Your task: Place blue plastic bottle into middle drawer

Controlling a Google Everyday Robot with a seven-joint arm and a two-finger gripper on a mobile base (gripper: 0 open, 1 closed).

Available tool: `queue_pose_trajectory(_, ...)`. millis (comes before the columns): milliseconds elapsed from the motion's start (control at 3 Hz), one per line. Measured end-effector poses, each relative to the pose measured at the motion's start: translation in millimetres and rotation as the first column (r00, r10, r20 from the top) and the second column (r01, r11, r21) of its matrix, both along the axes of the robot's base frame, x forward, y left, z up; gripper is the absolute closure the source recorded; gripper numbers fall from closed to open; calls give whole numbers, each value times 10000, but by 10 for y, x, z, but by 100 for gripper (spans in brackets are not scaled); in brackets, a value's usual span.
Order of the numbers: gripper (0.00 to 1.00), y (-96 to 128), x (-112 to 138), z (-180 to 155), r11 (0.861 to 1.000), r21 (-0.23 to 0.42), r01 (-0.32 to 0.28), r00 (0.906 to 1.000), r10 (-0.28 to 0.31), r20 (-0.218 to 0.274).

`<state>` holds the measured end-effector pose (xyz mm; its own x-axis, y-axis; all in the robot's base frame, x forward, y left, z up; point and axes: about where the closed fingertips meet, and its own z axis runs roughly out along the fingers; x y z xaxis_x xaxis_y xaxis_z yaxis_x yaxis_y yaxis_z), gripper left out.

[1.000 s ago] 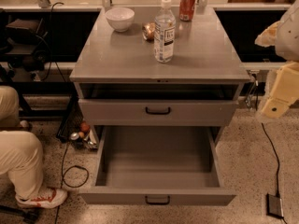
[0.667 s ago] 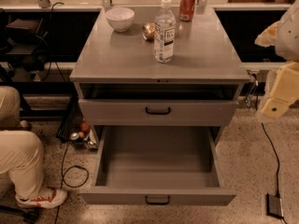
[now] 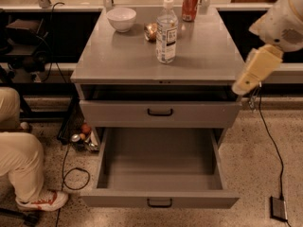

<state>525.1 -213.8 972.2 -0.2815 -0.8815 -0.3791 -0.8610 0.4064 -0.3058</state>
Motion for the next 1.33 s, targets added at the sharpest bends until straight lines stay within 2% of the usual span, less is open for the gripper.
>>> queue_pose_trajectory(333,0,77,468,-111,9868,1250,1027,9914,-1118,683)
queue_pose_trajectory(667,0,110,714,-4,9747,1806,1319,9763,-1593,1466)
queue_pose_trajectory(1000,0,112,716,-1,9747,1809,1316,9761,-1592,1479)
queue_pose_trajectory(1333,0,216,931,-99,9514,2601,1648,9691,-2052,1368)
